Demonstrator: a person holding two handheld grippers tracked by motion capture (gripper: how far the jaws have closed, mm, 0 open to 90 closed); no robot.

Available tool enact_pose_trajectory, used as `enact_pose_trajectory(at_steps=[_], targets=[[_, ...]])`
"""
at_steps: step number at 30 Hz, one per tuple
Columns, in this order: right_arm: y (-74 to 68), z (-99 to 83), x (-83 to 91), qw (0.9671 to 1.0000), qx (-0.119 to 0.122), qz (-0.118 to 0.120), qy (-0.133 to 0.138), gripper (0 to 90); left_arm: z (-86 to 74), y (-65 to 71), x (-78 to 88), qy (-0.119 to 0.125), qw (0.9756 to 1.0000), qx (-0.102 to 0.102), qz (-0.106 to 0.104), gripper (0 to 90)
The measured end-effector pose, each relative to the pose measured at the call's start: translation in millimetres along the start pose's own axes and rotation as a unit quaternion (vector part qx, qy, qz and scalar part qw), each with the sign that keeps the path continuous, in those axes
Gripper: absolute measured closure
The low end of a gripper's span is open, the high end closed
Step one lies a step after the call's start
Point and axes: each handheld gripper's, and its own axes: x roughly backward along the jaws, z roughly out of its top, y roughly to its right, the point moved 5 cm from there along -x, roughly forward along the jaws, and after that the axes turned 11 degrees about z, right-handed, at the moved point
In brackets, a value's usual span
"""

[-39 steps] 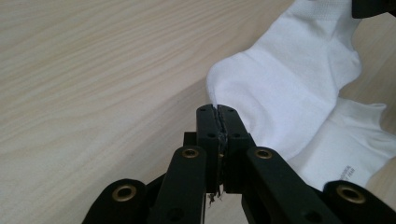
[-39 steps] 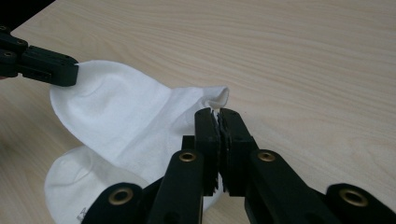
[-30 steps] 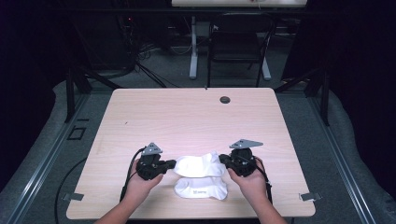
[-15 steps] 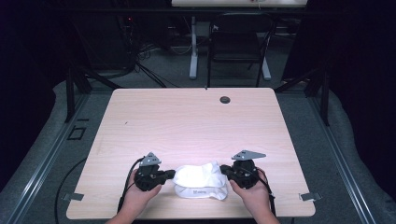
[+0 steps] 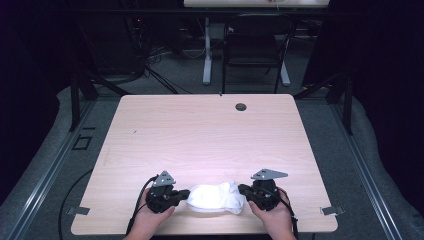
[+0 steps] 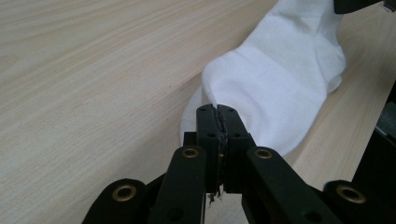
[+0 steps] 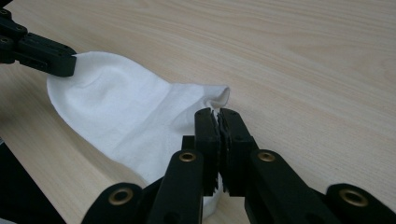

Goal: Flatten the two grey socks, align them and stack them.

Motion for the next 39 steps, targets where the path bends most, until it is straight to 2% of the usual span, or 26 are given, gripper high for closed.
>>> enact_pose_trajectory(at_steps=[21, 30, 34, 39], targets=[[6.6, -12.9, -5.5, 0.9999, -0.006, -0.005, -0.014, 86.7, -10.5, 3.5, -14.6, -0.02, 0.9997, -0.011, 0.006, 87.9], [7.1, -15.0, -9.3, 0.9998, -0.011, -0.002, -0.016, 85.1, -13.8, 2.1, -15.8, -0.025, 0.9996, -0.006, 0.008, 84.2], [7.4, -15.3, -7.5, 0.9999, -0.008, -0.003, -0.014, 78.4, -12.2, 0.5, -13.5, -0.018, 0.9998, 0.002, 0.006, 79.3], [5.1, -12.9, -1.0, 0.9999, -0.003, 0.001, 0.011, 71.5, -5.4, -3.1, -3.7, 0.005, 0.9999, 0.006, 0.011, 70.7]])
